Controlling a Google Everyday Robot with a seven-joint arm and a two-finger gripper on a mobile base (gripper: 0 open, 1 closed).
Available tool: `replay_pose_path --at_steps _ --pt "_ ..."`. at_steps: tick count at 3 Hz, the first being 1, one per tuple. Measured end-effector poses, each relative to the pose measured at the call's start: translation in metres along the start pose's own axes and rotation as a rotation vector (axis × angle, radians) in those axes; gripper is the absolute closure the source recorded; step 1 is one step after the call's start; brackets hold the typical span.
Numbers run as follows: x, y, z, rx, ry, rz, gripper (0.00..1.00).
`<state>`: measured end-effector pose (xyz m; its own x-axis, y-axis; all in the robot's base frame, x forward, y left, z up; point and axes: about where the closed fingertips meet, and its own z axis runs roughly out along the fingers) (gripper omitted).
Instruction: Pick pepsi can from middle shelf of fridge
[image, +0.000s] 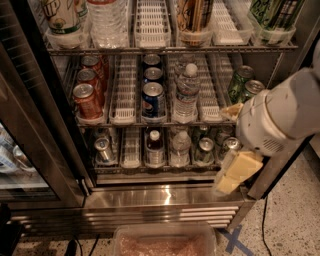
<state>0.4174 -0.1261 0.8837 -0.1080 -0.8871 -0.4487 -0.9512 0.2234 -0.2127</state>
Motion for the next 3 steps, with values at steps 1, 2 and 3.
replay_pose_path --at_steps 1,2,3 --pt "-0.022 0.01 0.035 0.031 -0.101 0.004 0.0" --pt "-0.049 0.011 0.067 0.061 -0.198 0.005 0.0" --pt "-0.049 0.011 0.067 0.061 -0.198 0.005 0.0"
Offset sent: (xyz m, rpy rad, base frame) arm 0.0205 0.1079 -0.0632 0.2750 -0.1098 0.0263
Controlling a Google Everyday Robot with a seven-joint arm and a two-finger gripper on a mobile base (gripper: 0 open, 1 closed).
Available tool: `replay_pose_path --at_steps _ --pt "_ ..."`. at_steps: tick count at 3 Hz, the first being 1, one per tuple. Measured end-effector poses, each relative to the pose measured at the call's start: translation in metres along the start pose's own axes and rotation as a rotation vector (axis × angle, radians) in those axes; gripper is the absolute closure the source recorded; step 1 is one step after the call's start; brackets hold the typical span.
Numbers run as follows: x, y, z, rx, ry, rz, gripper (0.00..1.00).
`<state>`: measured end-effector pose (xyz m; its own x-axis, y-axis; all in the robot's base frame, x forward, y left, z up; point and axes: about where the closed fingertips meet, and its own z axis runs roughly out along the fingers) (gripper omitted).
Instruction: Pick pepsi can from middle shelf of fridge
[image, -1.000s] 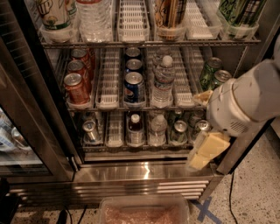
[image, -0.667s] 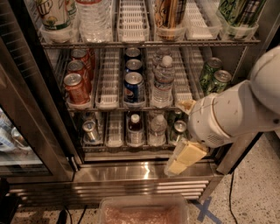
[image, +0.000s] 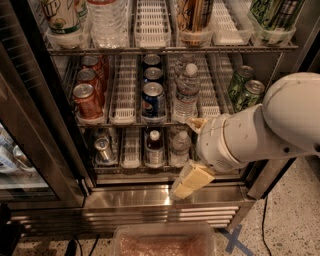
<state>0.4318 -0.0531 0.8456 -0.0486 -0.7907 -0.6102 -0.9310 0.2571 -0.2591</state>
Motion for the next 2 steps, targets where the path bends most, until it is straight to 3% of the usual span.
replay_pose_path --at_steps 1,2 --pt "-0.003 0.004 0.014 0.016 -0.056 0.013 0.0" --pt "-0.008 0.005 0.031 0.094 -0.165 0.038 0.0"
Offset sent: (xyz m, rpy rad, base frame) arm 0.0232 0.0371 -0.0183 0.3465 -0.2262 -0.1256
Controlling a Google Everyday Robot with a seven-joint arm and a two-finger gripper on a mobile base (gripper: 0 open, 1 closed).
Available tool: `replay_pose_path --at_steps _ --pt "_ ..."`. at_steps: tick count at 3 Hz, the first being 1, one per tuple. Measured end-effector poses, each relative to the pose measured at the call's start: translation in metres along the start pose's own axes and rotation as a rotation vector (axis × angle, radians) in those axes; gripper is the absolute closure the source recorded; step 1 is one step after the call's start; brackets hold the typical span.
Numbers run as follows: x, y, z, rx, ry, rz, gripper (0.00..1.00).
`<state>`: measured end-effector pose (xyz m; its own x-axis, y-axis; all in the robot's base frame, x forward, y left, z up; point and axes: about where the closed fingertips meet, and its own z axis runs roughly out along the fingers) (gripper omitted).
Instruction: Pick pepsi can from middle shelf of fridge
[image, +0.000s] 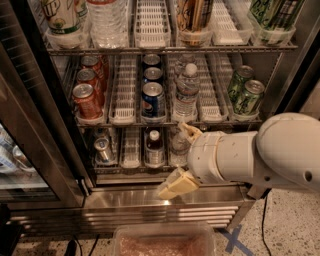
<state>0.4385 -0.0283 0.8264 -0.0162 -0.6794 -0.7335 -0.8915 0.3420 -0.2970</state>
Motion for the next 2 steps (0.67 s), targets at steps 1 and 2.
replay_pose_path --at_steps 1,2 --pt "-0.013 -0.007 0.011 0.086 -0.107 0.017 0.0" --pt "-0.025 -0.013 0.022 0.159 -0.178 0.072 0.0"
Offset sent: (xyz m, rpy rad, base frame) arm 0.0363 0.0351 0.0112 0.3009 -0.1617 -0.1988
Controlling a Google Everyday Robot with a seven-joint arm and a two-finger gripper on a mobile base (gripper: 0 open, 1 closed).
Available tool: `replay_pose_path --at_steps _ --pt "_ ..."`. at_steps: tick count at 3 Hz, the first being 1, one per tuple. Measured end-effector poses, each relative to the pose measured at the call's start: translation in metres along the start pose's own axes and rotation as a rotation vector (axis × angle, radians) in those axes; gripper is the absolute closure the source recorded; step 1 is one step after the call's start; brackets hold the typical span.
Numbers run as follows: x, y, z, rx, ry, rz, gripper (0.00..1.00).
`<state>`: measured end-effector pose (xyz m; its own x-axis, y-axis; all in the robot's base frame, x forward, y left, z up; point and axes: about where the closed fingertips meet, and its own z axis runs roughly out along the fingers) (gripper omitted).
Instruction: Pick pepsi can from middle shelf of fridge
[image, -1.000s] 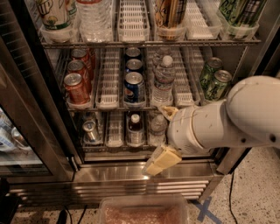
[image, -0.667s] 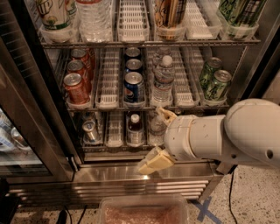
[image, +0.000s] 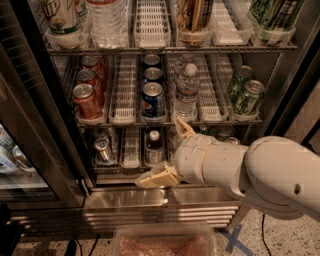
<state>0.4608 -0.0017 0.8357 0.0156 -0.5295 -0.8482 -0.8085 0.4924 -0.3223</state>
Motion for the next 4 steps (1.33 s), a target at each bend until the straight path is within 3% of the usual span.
replay_pose_path --at_steps 1,2,3,4 --pt "-0.011 -0.005 0.013 0.074 -0.033 0.055 0.0" --pt "-0.01 -0.022 0.014 0.195 -0.001 0.101 0.0" --pt "-0.01 -0.023 0.017 0.203 0.008 0.092 0.0" --pt "-0.005 -0.034 0.021 0.251 0.016 0.095 0.0"
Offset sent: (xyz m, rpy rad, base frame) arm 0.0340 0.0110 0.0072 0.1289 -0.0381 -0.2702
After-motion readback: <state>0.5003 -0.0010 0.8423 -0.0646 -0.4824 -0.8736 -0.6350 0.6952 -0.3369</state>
